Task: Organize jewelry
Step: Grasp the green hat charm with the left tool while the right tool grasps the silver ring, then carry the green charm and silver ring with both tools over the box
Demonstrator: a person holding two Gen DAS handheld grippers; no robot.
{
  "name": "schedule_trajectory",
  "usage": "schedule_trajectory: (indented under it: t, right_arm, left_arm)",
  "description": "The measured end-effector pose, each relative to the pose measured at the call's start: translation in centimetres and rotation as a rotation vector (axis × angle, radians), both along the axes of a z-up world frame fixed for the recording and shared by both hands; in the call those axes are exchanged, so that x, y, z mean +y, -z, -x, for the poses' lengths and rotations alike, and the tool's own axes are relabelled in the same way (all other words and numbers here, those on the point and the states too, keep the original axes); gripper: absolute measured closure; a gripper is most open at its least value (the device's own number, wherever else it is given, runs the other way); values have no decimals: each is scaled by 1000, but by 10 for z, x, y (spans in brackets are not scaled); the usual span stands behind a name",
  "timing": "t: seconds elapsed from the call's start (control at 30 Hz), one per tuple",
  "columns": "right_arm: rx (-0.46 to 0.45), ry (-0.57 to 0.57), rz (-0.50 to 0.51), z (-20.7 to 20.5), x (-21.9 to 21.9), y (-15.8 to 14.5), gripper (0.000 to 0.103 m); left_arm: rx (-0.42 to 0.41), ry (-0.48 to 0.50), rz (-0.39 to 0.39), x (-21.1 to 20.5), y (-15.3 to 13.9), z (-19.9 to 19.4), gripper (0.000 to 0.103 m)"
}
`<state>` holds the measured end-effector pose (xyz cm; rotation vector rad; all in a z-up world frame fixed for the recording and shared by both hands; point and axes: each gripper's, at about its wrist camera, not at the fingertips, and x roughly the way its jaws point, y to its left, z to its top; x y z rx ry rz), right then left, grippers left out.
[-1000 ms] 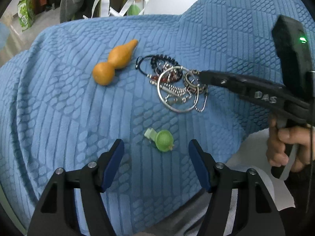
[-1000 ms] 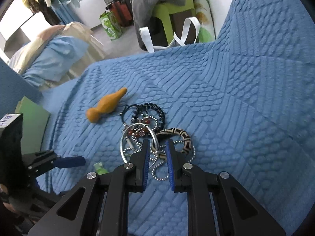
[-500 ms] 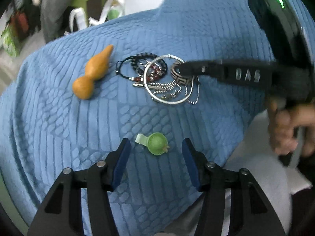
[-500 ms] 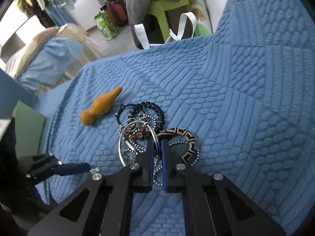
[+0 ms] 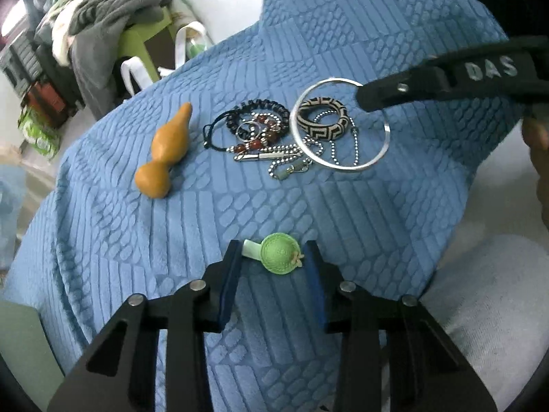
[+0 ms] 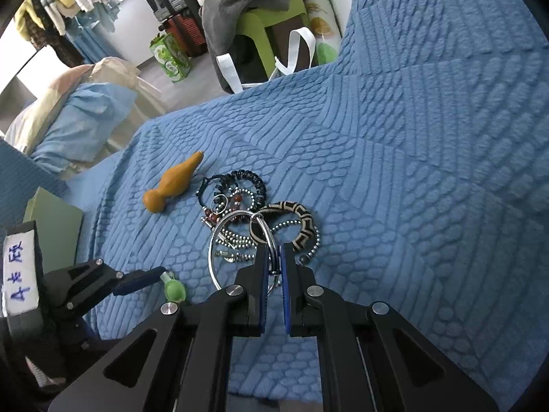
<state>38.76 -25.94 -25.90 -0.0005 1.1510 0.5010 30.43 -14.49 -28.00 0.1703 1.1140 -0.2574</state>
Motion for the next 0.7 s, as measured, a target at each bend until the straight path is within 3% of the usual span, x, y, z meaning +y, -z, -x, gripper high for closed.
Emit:
schedule_trajectory:
  t: [0.27, 0.7]
  right_arm:
    - [-25, 15, 9, 19, -2, -16, 99]
    - [-51, 25, 10, 58, 4, -37, 99]
  left_arm:
    - [11, -111, 87, 20, -17, 10, 65]
    - [-32, -243, 153, 54, -54, 38, 65]
